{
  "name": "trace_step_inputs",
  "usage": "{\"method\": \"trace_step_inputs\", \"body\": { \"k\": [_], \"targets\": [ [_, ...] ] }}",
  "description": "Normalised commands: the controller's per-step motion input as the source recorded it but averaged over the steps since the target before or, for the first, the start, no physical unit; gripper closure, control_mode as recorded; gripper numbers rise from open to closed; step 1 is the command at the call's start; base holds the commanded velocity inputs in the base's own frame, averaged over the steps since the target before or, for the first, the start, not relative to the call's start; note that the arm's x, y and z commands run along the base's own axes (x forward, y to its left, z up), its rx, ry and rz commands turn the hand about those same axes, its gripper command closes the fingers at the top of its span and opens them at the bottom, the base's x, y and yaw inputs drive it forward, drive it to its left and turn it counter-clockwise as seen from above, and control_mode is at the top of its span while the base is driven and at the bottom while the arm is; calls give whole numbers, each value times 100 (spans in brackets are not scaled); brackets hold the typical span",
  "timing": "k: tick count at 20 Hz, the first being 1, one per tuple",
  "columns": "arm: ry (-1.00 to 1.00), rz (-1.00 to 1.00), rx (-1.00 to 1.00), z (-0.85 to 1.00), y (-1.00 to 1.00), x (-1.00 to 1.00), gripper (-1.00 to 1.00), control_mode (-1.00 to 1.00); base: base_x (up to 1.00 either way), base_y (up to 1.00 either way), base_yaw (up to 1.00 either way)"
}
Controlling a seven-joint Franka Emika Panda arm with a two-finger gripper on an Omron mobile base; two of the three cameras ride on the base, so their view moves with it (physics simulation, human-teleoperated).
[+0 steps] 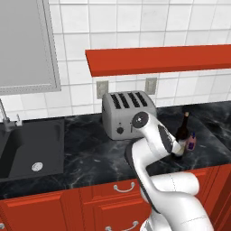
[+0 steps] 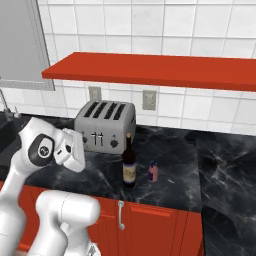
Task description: There is a wine glass and glass cup on the dining counter. Place the wine bottle next to the wine glass and the juice bottle next to the glass cup.
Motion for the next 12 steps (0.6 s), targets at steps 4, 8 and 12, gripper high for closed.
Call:
{"method": "trace_step_inputs", "body": {
  "k": [4,8,12],
  "targets": [
    [-4,-18,-1,-23,-18,9,-100,-100,0,0,0],
    [-4,-22,-1,-19,-18,9,-100,-100,0,0,0],
    [0,-19,0,-15,-29,13,-100,-100,0,0,0]
  ]
}}
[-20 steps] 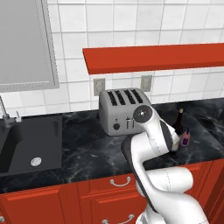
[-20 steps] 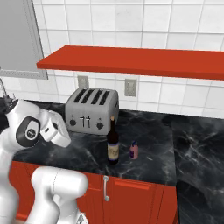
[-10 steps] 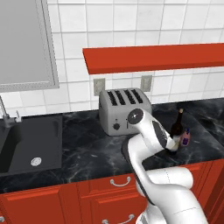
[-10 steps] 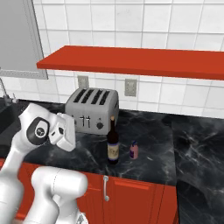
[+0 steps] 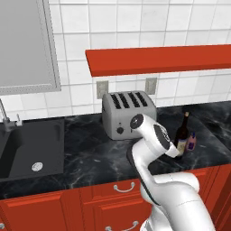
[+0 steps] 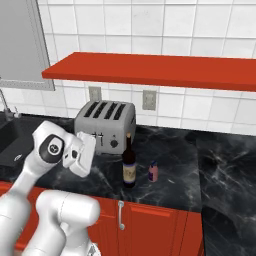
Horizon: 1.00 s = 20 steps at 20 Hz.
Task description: There is a wine glass and glass cup on the dining counter. Place the wine bottle next to the wine glass and the juice bottle next to the glass cup.
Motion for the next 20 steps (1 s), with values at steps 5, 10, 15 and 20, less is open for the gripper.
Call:
{"method": "trace_step_inputs", "body": {
  "k": [5,10,15,20],
  "targets": [
    [0,-16,0,-11,-34,17,-100,-100,0,0,0],
    [0,-11,0,-6,-30,14,-100,-100,0,0,0],
    [0,-8,0,-11,-13,20,-100,-100,0,0,0],
    [0,-5,0,-18,-1,25,-100,-100,0,0,0]
  ]
}}
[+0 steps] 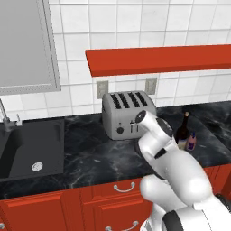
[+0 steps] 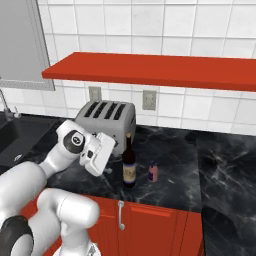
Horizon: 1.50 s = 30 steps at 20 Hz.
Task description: There is a wine glass and glass cup on the dining counter. Place the wine bottle next to the wine glass and the juice bottle next to the glass cup.
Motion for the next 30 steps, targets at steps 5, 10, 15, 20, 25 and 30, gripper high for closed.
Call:
{"method": "trace_step_inputs", "body": {
  "k": [5,10,15,20,25,30],
  "targets": [
    [0,0,0,-18,-5,26,-100,-100,0,0,0],
    [0,0,0,-15,-14,21,-100,-100,0,0,0],
    [0,0,0,-12,-21,2,-100,-100,0,0,0],
    [2,0,0,-10,-9,0,-100,-100,0,0,0],
    [0,0,0,-10,-5,0,-100,-100,0,0,0],
    [1,0,0,-9,-9,3,-100,-100,0,0,0]
  ]
}}
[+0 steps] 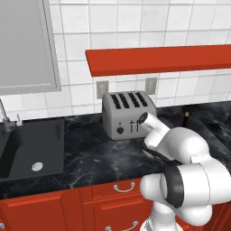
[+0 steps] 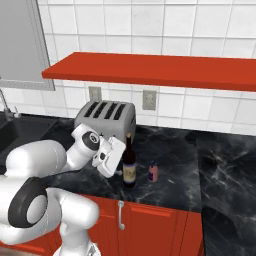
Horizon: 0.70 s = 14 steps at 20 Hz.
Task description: There is a wine glass and glass cup on the dining counter. Place the wine bottle next to the wine glass and the juice bottle next to the glass cup.
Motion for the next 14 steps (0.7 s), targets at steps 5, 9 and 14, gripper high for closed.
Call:
{"method": "trace_step_inputs", "body": {
  "k": [5,9,14],
  "targets": [
    [0,0,0,-5,-8,-1,-100,-100,0,0,0],
    [0,0,0,-4,-10,-1,-100,-100,0,0,0],
    [2,0,0,-4,-14,0,-100,-100,0,0,0]
  ]
}}
